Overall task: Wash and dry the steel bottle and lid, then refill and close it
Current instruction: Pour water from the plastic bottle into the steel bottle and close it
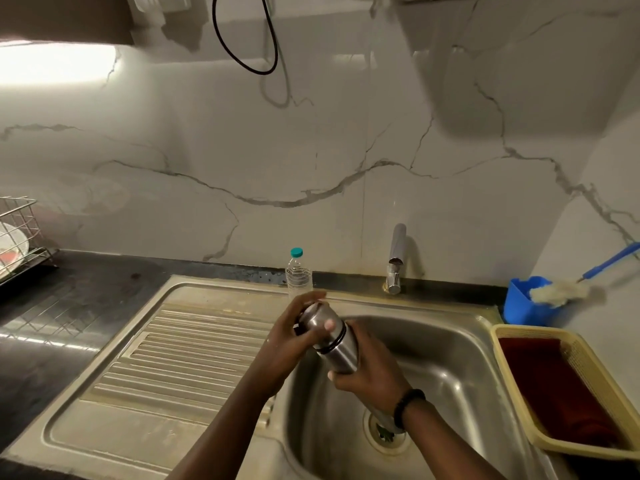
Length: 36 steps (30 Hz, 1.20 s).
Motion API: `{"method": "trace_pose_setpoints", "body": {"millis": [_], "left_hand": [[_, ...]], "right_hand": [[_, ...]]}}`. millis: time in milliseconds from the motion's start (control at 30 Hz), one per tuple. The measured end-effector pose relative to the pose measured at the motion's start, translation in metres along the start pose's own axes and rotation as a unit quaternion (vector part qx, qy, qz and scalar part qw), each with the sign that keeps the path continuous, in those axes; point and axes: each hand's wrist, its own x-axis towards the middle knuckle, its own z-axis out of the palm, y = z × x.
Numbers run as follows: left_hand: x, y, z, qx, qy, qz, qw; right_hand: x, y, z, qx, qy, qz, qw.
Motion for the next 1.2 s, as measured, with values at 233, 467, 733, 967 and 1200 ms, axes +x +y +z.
{"method": "trace_pose_setpoints", "body": {"millis": [233,467,733,967,1200], "left_hand": [[0.01,0.005,0.002,-0.025,0.054,-0.014,0.998],[0.017,0.019,0.012,-0.026,0.037,-0.051,0.998],[0.018,0.021,0.009,-0.074,-0.004,-0.018,0.997],[0.021,0.027,0.011,-0.1,0.041,0.017,0.994],[0.026,0.04,0.024,0.014,0.126,-0.022,0.992]], "right_hand": [[0.003,-0.003,-0.004,0.04,0.005,0.006,0.999],[0.008,-0.01,-0.008,0.044,0.004,0.008,0.999],[0.01,-0.018,-0.015,0.055,-0.015,0.008,0.998],[0.007,-0.022,-0.018,0.077,-0.004,0.02,0.997],[0.01,-0.028,-0.023,0.104,0.016,0.028,0.994]]}}
